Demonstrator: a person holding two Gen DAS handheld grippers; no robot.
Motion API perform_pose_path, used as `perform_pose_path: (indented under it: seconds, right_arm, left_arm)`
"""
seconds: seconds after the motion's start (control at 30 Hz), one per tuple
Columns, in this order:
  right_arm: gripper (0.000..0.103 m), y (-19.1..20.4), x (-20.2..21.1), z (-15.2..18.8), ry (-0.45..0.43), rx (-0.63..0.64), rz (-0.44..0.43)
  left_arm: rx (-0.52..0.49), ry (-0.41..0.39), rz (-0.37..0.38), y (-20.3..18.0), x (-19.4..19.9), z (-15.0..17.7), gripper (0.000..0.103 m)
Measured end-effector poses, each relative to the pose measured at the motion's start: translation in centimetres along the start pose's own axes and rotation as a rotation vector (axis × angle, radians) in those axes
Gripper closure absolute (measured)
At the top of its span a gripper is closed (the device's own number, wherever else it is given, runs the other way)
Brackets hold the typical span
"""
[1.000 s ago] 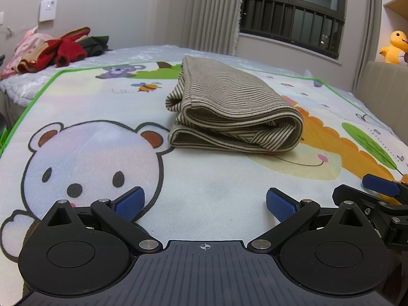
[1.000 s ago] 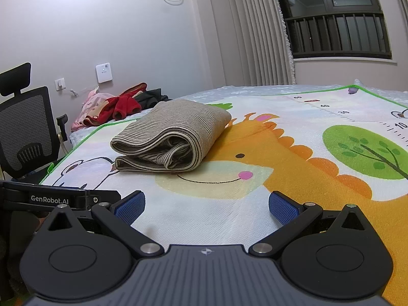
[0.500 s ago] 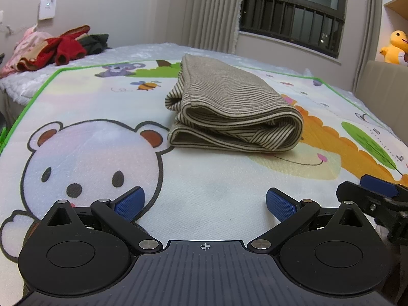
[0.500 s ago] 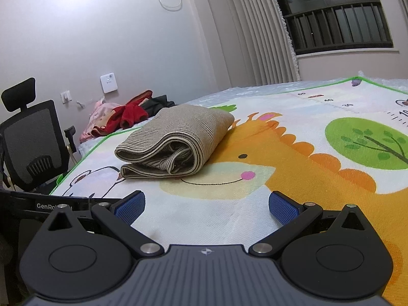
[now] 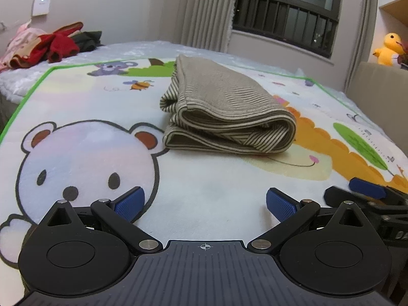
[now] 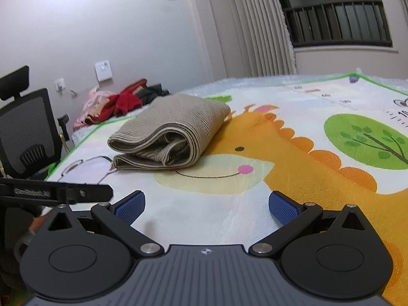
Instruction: Fold clothes
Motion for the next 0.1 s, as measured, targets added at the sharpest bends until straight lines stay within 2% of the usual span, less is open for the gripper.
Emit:
perform_pose_path:
  seconds: [0.1]
  right_arm:
    - [0.000, -0.3, 0.7, -2.3, 0.036, 0.066, 0.100]
  left_arm:
    - [0.002, -0.018, 0.018, 0.1, 0.3, -0.7, 0.000]
Point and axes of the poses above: each gripper's, at about its wrist camera, not at the fingertips, and x roughly against the way its jaws point, y to its left, z to its underside, the point moved 2 cm from there along -x, roughly the way its jaws point, and after that the axes turned 11 degrees about -y, right-handed, at the moved point
